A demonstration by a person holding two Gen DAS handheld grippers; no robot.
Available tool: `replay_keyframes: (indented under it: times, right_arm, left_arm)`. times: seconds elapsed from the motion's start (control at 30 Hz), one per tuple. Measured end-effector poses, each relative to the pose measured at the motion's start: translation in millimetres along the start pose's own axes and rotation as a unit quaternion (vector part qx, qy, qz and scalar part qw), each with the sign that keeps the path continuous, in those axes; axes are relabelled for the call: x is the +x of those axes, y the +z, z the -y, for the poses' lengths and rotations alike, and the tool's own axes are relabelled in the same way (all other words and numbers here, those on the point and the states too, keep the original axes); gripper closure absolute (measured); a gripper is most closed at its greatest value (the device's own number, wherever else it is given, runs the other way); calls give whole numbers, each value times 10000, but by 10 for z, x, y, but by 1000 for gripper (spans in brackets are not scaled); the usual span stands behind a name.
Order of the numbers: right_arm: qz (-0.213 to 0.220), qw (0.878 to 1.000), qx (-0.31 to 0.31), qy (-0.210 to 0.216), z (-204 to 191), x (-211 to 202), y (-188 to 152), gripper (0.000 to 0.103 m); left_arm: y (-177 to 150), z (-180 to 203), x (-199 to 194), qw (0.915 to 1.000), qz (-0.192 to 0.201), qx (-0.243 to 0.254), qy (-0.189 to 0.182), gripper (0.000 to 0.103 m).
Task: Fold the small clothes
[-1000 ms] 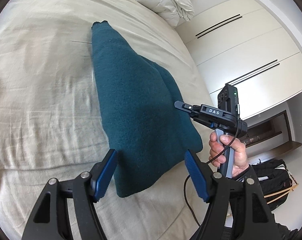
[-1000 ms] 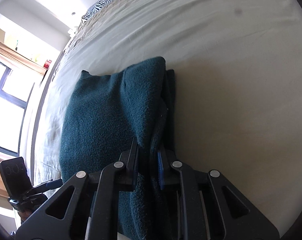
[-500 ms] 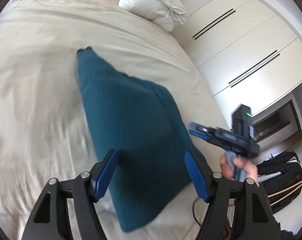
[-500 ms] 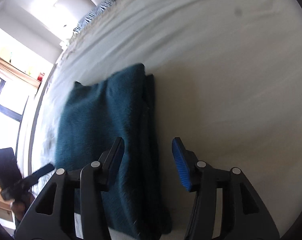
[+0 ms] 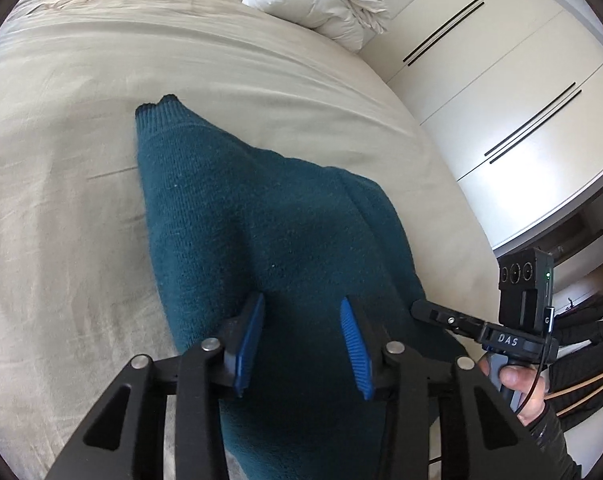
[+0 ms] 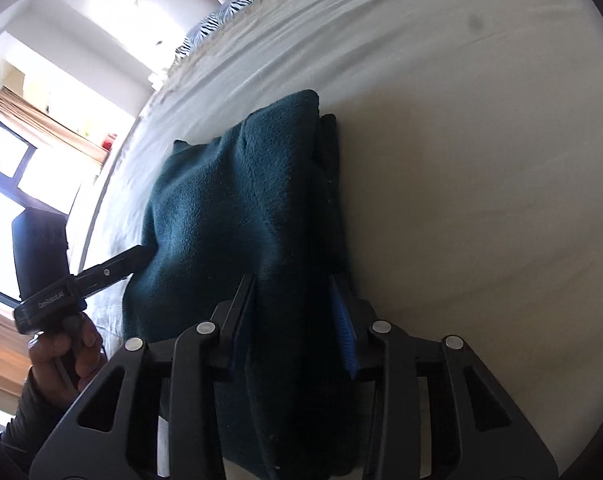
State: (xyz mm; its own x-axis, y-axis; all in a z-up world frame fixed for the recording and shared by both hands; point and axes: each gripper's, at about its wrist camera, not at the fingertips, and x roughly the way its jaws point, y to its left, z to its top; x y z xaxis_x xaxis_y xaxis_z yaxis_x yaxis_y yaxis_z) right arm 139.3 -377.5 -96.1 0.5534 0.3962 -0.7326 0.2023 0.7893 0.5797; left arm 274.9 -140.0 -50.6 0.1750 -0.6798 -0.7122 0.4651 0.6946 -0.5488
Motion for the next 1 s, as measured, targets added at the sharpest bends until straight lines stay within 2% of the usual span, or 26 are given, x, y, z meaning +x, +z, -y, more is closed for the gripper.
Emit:
replay_keyframes:
  times: [0.07, 0.13, 0.23, 0.33, 0.37, 0.4, 0.47, 0.6, 0.7, 0.8, 0.87, 0.93, 1.0]
  right_arm:
    - [30, 9998, -10, -207, 60, -13, -32, 59]
    - [111, 9999, 41, -52, 110, -26, -60, 59]
    - [200, 9998, 42, -35, 157, -81, -80, 57]
    - [359, 9991, 223, -6, 353, -282, -40, 56]
    - [456, 9986, 273, 16, 379, -344, -23, 54]
    - [539, 9979, 349, 7, 406, -405, 3, 52]
    - [544, 9973, 488, 47, 449, -436, 51, 42]
    - [231, 9976, 584, 289, 444, -280, 123, 42]
    - [-49, 9978, 587, 313, 388, -27, 209, 42]
    - [-132, 9978, 559, 320, 341, 56, 283, 42]
    - [-353, 9978, 394, 390, 253, 109, 302, 51]
    - [-565, 9984, -92, -18, 121, 132, 265, 55]
    - [-584, 9979, -198, -181, 42, 150, 254, 62]
  left_arm:
    - [-17, 19, 22, 9999, 21, 103, 67, 61]
    - [-44, 11, 26, 9998, 64, 172, 88, 61]
    - [-88, -8, -9, 9998, 128, 172, 24, 62]
    - [-119, -60, -250, 9988, 459, -128, -83, 62]
    - [-141, -82, -352, 9977, 650, -209, -43, 57]
    - [-157, -111, -433, 9961, 831, -295, 34, 42]
    - [-198, -220, -498, 9937, 971, -528, 164, 23]
    - [-299, -388, -324, 9952, 477, -836, 150, 23]
    - [-373, -398, -156, 9954, 94, -949, -131, 23]
    - [-371, -323, -71, 9958, -66, -877, -267, 26]
    - [-367, -281, -14, 9967, -206, -770, -182, 32]
    - [-343, -260, 28, 9972, -287, -690, -44, 38]
    - [-333, -294, 26, 9960, -315, -837, -24, 46]
